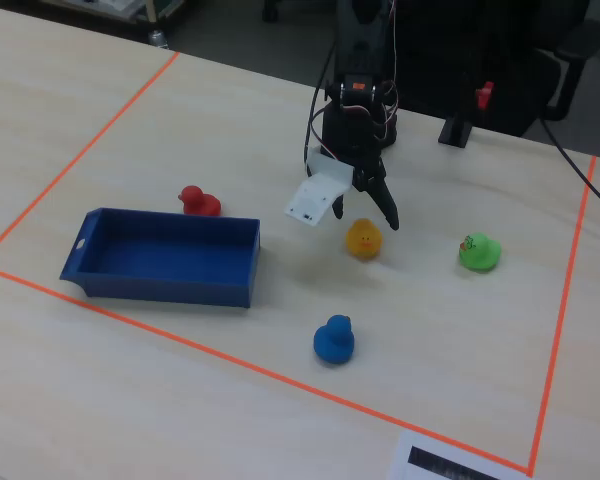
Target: Grasp yellow duck and put it into box.
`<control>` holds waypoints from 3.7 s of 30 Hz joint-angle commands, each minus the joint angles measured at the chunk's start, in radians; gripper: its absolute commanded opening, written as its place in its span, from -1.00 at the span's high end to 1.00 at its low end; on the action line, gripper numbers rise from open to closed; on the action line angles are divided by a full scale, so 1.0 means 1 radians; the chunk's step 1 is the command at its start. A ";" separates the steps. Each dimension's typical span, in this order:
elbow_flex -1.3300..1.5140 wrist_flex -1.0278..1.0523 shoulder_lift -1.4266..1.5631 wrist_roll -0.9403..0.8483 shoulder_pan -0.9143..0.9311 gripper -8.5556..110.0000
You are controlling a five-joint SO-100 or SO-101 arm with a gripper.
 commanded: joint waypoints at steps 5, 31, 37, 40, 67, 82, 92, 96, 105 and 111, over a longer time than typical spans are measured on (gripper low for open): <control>0.020 -0.054 -0.003 0.000 -0.008 0.02; 0.124 -0.278 -0.083 0.130 -0.087 0.50; 0.071 -0.222 -0.072 0.167 -0.077 0.86; -0.063 -0.091 0.008 0.173 0.015 0.86; -0.417 -0.347 -0.324 -0.002 0.471 0.45; -0.253 -0.241 0.135 0.106 0.410 0.85; 0.431 0.048 0.973 0.005 0.038 0.86; 0.687 0.080 1.147 -0.127 0.089 0.86; 0.819 0.299 1.302 -0.267 0.167 0.86; 0.821 0.431 1.356 -0.290 0.137 0.86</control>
